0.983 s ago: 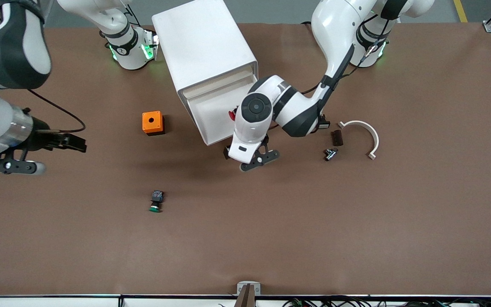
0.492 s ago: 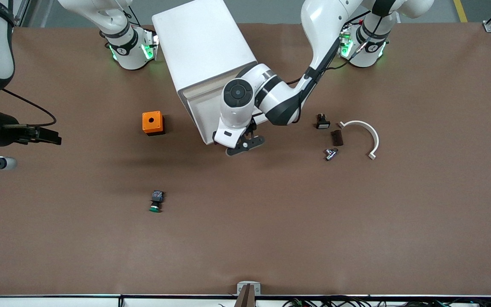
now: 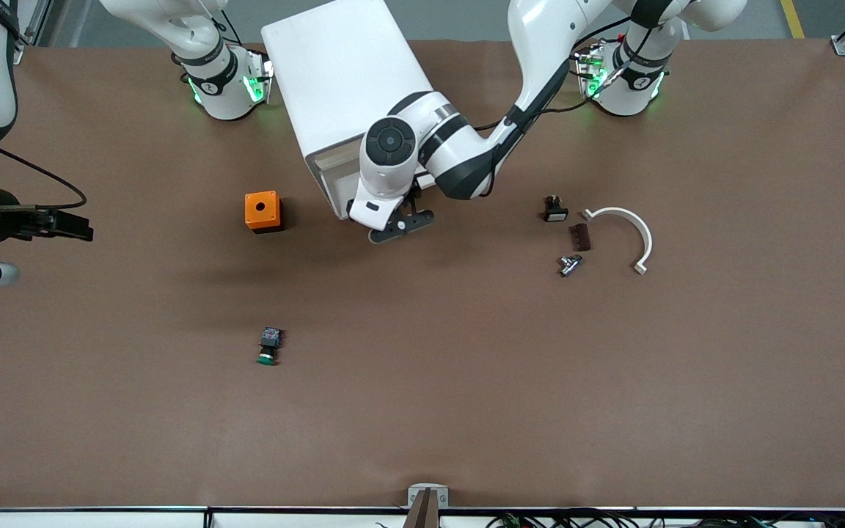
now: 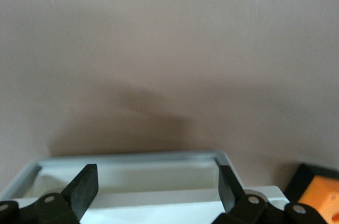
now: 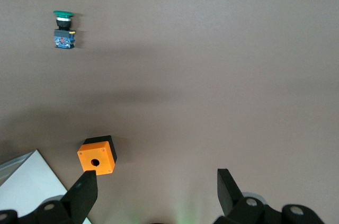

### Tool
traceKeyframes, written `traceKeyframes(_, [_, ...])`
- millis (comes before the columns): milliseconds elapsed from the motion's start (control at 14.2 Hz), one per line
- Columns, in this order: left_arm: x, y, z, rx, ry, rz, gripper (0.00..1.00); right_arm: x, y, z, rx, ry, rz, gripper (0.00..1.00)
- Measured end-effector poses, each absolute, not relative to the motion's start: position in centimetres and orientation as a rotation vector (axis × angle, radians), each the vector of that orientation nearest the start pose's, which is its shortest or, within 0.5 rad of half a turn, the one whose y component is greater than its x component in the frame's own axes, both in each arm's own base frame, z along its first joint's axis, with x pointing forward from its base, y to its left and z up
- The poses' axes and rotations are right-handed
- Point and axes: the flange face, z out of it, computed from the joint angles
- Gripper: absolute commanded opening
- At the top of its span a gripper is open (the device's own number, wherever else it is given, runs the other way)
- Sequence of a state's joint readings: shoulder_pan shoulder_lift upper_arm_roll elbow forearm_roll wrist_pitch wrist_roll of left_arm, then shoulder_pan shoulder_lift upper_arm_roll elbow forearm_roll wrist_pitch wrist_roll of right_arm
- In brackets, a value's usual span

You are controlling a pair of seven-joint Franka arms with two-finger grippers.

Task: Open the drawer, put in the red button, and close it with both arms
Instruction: 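Push the drawer shut into the cabinet with the left gripper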

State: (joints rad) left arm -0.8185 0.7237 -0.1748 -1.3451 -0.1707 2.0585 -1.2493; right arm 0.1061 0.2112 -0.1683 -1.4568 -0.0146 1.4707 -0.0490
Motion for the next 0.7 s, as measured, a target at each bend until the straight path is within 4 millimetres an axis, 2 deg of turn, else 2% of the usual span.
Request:
traceKeyframes(281, [39.2, -61.9, 30.0, -3.166, -0.626, 0.529, 1.00, 60.4, -2.8, 56.5, -3.184, 0.002, 0.260, 1.00])
traceKeyframes(702, [38.4, -62.1, 28.5, -3.127, -0.718, 0.706, 1.00, 60.3, -3.2, 58.9, -3.191, 0.017, 0.206, 1.00])
